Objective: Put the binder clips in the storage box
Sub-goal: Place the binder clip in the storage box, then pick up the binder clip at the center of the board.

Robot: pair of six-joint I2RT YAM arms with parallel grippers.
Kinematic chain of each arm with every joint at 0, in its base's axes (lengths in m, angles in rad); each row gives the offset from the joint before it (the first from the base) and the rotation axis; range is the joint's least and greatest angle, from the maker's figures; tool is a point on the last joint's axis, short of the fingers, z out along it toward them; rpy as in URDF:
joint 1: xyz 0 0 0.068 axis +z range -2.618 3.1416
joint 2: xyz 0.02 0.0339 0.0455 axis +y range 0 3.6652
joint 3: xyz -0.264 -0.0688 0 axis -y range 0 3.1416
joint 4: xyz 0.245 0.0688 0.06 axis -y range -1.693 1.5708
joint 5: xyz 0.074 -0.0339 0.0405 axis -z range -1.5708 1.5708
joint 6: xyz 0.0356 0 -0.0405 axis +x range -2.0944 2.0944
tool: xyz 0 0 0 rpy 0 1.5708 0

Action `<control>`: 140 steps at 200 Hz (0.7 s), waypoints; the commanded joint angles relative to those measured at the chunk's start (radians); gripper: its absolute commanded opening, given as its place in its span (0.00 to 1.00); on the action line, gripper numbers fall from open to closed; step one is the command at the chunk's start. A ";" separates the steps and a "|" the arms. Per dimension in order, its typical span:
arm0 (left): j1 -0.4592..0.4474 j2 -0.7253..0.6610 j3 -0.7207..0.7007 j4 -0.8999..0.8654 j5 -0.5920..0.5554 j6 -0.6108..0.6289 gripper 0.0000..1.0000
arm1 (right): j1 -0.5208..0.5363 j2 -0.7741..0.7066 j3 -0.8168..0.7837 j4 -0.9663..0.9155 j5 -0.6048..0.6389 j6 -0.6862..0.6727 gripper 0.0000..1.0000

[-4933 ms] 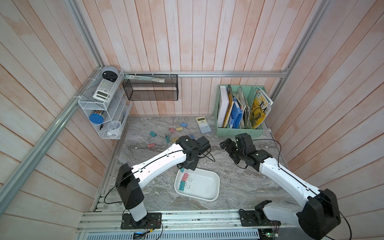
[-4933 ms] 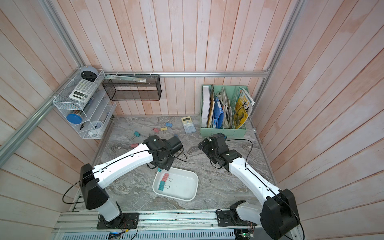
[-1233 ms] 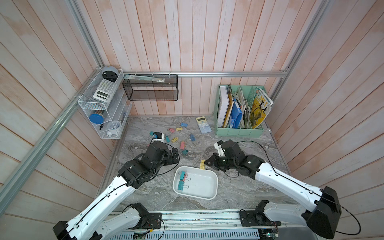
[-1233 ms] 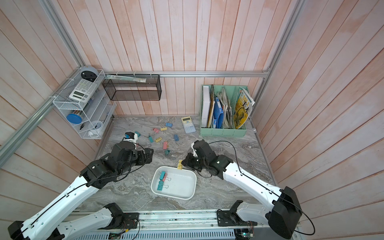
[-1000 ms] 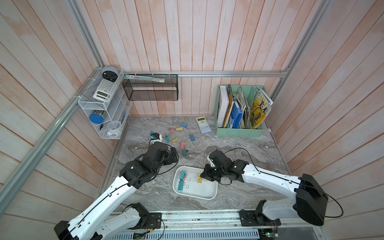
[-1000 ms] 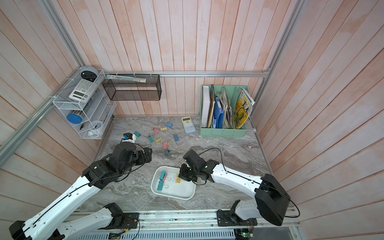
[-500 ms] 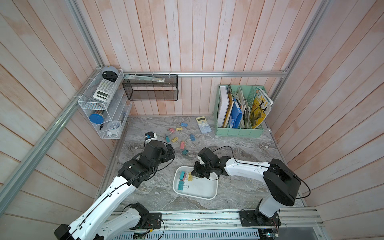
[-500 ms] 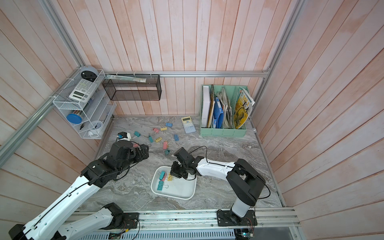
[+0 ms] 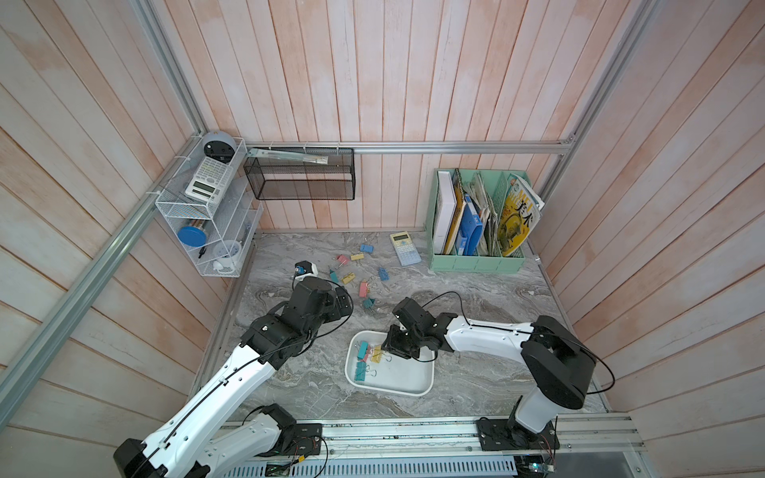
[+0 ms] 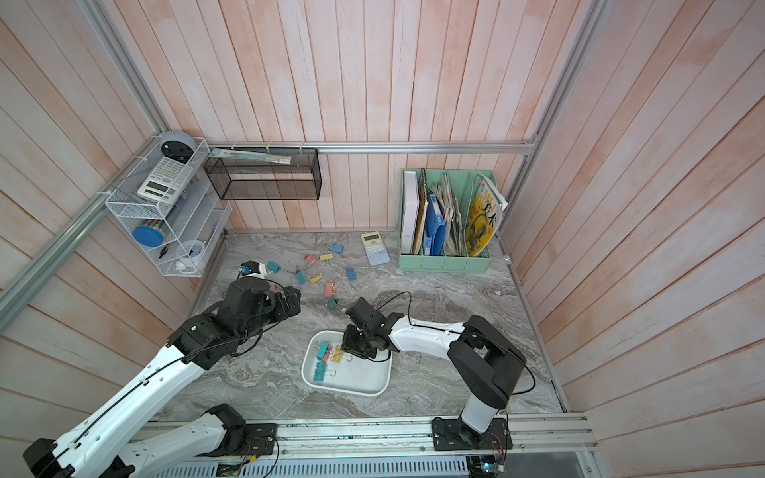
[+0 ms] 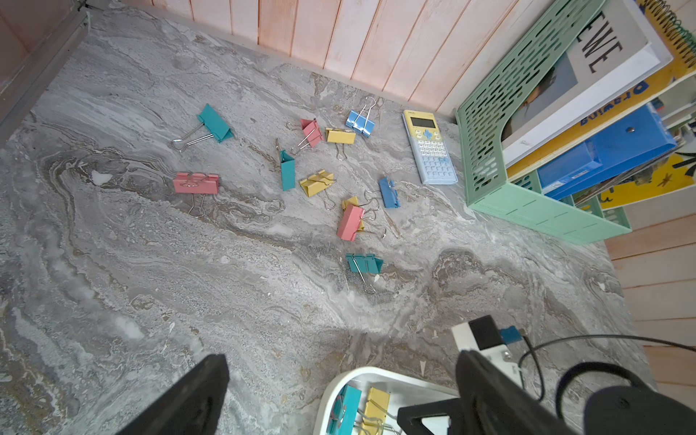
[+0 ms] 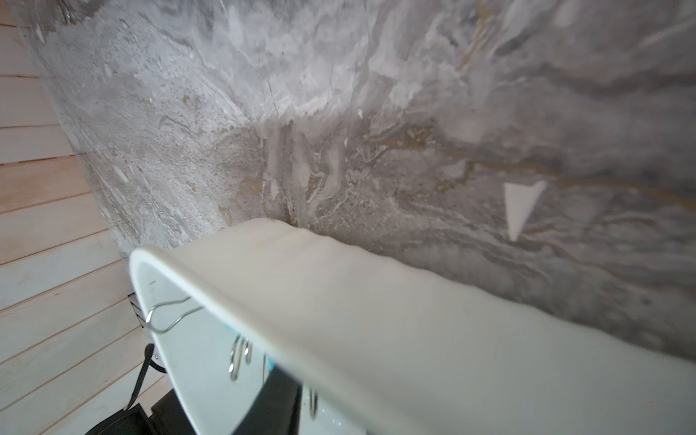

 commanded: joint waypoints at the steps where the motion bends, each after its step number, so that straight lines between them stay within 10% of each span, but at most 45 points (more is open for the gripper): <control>1: 0.006 -0.016 0.017 0.014 -0.022 0.026 1.00 | -0.026 -0.095 0.087 -0.171 0.095 -0.075 0.36; 48: 0.006 -0.043 0.016 0.027 -0.033 0.054 1.00 | -0.140 -0.071 0.248 -0.177 0.238 -0.125 0.42; 140: 0.006 -0.071 0.031 -0.040 0.024 0.088 1.00 | -0.249 0.494 0.947 -0.415 0.239 -0.405 0.44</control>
